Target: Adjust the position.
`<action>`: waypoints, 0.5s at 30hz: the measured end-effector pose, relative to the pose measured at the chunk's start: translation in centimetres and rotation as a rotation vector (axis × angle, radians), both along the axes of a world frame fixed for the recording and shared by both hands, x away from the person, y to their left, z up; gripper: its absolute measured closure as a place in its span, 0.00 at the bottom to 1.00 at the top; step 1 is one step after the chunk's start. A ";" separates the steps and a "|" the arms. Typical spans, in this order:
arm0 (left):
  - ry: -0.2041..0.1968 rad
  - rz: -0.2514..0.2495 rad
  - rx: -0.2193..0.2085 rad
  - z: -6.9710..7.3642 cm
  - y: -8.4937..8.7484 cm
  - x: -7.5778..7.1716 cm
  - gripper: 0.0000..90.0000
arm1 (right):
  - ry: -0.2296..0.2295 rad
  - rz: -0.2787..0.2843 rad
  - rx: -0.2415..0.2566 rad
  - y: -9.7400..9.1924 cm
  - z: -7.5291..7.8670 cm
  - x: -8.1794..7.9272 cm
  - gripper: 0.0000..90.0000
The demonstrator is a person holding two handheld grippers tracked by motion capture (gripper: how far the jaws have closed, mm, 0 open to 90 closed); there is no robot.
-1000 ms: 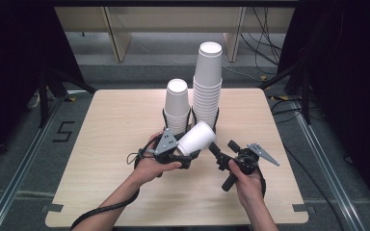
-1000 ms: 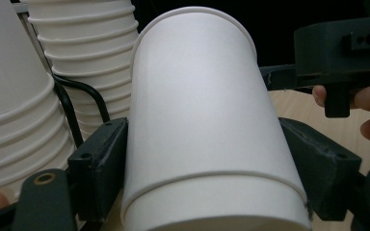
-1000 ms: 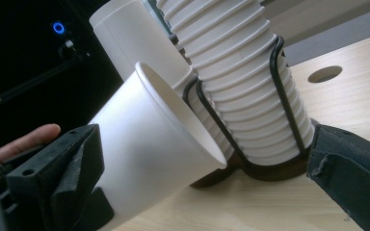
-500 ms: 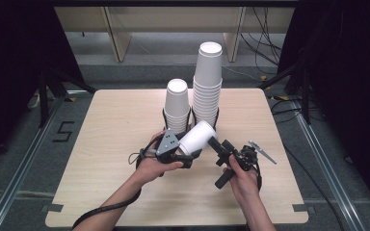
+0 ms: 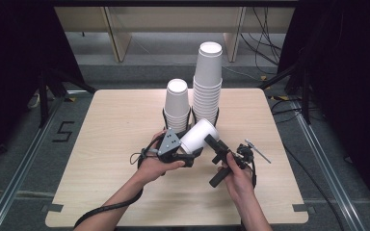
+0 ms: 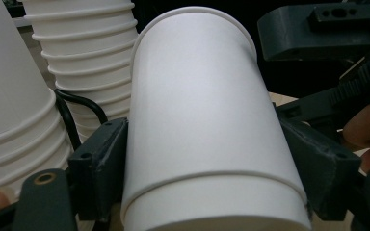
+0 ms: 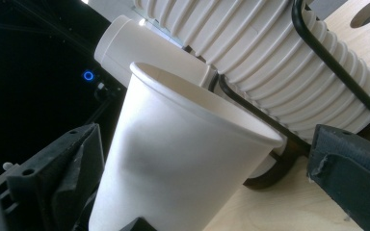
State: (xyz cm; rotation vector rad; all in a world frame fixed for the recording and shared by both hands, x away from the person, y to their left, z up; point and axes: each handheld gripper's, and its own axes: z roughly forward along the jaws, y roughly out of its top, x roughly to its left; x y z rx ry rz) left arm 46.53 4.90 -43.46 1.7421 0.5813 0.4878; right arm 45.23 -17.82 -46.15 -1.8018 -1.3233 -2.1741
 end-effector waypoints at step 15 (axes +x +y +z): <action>-0.006 -0.003 0.001 0.0 -0.7 0.1 0.24 | 0.043 0.012 0.046 0.5 -0.2 0.2 0.00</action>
